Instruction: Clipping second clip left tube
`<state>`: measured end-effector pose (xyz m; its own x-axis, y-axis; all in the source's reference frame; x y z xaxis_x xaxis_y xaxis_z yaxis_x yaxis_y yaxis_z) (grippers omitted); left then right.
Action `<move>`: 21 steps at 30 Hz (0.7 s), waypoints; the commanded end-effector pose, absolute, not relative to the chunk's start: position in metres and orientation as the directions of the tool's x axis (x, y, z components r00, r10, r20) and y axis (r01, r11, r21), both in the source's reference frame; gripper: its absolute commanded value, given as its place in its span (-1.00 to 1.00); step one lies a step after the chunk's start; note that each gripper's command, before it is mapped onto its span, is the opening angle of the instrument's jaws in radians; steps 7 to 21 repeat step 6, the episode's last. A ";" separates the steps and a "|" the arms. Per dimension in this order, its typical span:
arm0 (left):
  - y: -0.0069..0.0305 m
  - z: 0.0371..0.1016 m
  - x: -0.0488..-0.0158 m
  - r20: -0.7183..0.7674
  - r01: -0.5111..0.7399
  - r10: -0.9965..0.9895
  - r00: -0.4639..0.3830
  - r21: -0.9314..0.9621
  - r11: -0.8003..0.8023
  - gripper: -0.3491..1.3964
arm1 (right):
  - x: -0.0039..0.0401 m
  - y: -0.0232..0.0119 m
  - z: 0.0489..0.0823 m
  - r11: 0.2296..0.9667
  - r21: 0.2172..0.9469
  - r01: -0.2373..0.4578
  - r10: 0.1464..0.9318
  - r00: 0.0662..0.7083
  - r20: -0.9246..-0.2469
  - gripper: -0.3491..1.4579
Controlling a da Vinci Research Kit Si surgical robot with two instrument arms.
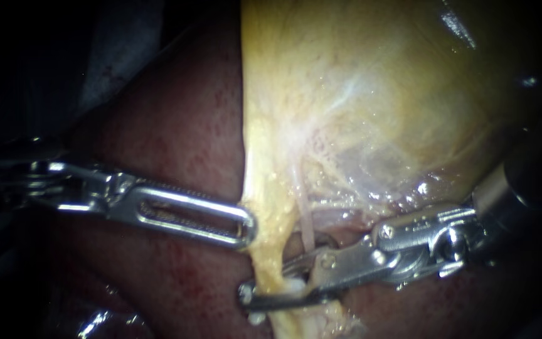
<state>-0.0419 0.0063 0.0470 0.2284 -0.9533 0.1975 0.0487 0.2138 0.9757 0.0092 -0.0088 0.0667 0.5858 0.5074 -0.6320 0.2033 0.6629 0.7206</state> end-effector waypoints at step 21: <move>0.0063 0.0470 -0.0419 0.197 0.049 -0.953 0.229 0.976 0.214 -1.00 | 0.0092 -0.0088 0.0667 0.660 0.724 0.201 0.510 0.587 -0.629 -1.00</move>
